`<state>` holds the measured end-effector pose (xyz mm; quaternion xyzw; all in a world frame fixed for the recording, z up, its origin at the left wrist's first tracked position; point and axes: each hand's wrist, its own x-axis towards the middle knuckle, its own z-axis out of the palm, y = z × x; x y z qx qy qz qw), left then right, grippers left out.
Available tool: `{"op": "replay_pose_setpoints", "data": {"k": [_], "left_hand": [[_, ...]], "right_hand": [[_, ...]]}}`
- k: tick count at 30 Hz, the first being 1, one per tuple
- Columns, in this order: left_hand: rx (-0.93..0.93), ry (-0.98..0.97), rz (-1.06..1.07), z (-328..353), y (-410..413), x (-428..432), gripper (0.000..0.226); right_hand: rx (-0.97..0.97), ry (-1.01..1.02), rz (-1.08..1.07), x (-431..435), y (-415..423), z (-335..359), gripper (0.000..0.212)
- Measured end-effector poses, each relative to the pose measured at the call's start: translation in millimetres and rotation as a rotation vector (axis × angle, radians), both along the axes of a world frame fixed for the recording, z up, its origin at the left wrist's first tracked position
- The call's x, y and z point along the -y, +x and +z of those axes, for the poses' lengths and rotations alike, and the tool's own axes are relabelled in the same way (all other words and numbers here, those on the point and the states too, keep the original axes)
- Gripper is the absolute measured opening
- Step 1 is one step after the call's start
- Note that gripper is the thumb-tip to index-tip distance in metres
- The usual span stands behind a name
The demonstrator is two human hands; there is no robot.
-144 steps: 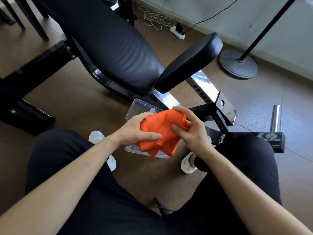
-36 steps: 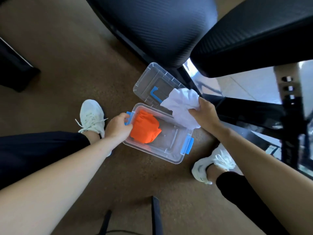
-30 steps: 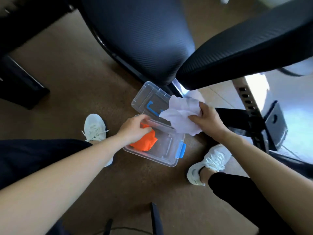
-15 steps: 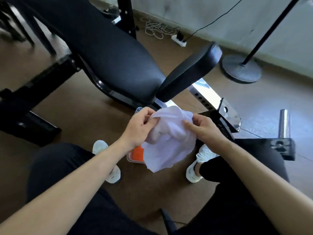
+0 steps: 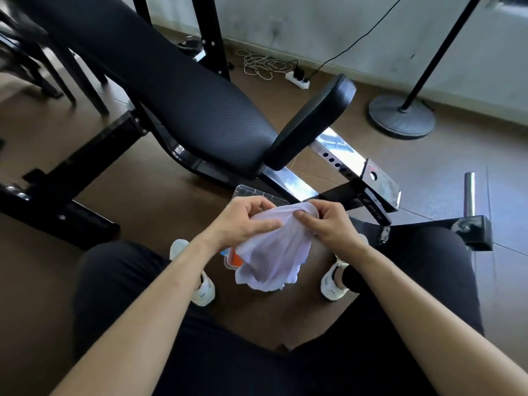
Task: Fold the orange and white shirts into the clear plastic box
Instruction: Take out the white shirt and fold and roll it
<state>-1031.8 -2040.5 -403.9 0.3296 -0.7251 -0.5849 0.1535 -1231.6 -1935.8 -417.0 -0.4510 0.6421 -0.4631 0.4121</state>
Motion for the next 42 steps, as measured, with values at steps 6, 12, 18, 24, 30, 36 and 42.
{"op": "replay_pose_setpoints", "data": {"k": [6,12,18,24,30,36,42], "left_hand": [[0.177,-0.08,0.081,-14.9,40.3,31.7,0.026],[-0.156,0.077,0.345,-22.6,58.5,43.3,0.043],[0.095,-0.349,0.367,-23.4,60.6,43.0,0.022],[0.267,-0.622,0.41,-35.1,74.4,47.9,0.03],[0.339,-0.845,0.592,11.9,55.3,61.3,0.041],[0.233,-0.703,0.654,75.8,40.9,95.7,0.059],[0.254,-0.831,0.276,102.6,59.5,108.7,0.061]], "right_hand": [[-0.07,-0.107,-0.152,16.4,-30.2,27.7,0.019],[-0.121,-0.136,-0.231,22.7,-47.4,41.5,0.026],[-0.492,-0.043,-0.246,22.7,-65.8,39.9,0.026],[-0.746,0.192,-0.095,13.5,-78.2,18.3,0.022],[-0.142,0.34,-0.337,32.6,-84.5,35.3,0.016],[0.665,0.066,-0.421,70.7,-81.9,104.0,0.017],[0.628,-0.053,-0.53,86.8,-103.9,163.1,0.023]]}}
